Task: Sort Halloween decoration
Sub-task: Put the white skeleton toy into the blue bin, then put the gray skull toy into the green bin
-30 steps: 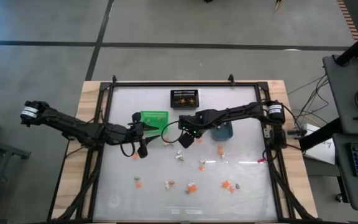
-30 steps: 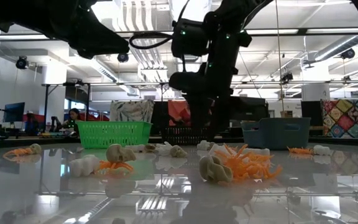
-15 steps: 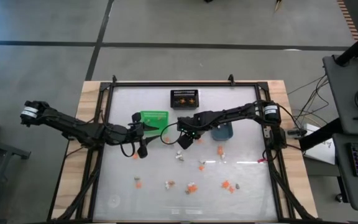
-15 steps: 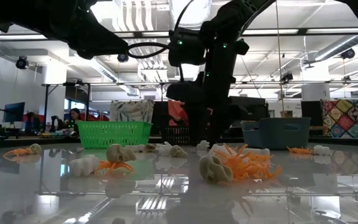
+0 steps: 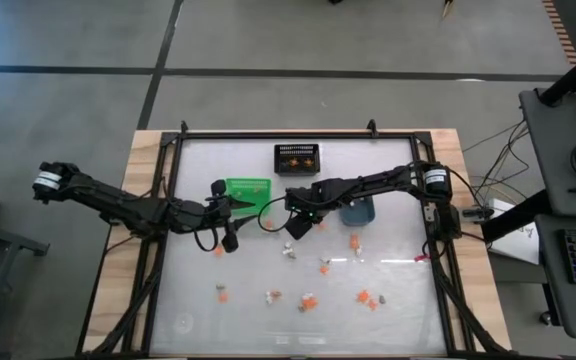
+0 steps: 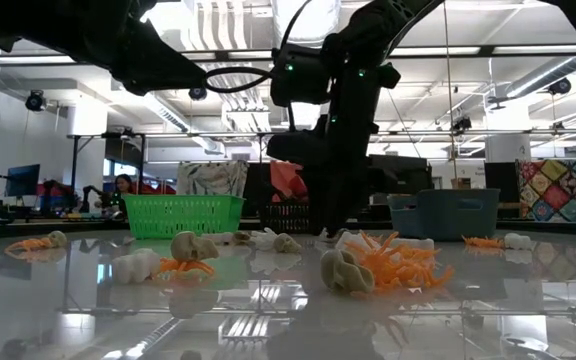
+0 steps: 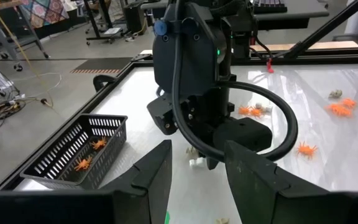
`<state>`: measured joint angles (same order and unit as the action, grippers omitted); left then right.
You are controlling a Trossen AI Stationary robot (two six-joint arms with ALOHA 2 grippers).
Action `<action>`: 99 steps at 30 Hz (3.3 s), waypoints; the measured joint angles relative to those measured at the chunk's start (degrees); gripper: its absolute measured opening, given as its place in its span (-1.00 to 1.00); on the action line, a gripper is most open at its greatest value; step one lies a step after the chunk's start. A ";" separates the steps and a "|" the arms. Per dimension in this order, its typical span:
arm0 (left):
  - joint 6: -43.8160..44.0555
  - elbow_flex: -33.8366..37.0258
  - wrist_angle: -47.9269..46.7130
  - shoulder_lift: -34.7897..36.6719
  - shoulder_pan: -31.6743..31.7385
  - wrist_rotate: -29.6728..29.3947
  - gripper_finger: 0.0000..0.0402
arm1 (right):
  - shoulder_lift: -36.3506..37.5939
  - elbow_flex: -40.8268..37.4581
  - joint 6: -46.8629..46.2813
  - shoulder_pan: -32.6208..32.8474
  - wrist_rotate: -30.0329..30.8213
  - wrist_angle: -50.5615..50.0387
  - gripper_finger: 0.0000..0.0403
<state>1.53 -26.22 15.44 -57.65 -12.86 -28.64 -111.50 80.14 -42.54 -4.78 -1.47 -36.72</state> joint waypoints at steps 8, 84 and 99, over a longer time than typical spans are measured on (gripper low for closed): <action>0.01 0.00 -0.02 0.00 0.00 0.00 -0.35 | -0.02 0.00 0.56 0.00 0.02 0.55 -0.84; 8.91 -2.23 0.18 -0.11 -0.07 0.74 -0.36 | 28.90 -23.15 11.17 -11.64 10.64 -9.32 -0.49; 32.70 -2.19 -15.18 -0.09 -3.40 0.87 -0.36 | 31.45 -20.28 14.09 -5.46 12.48 -6.45 -0.51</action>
<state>34.23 -28.40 0.26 -57.74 -16.26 -27.77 -80.06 59.86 -28.45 -10.24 11.01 -43.18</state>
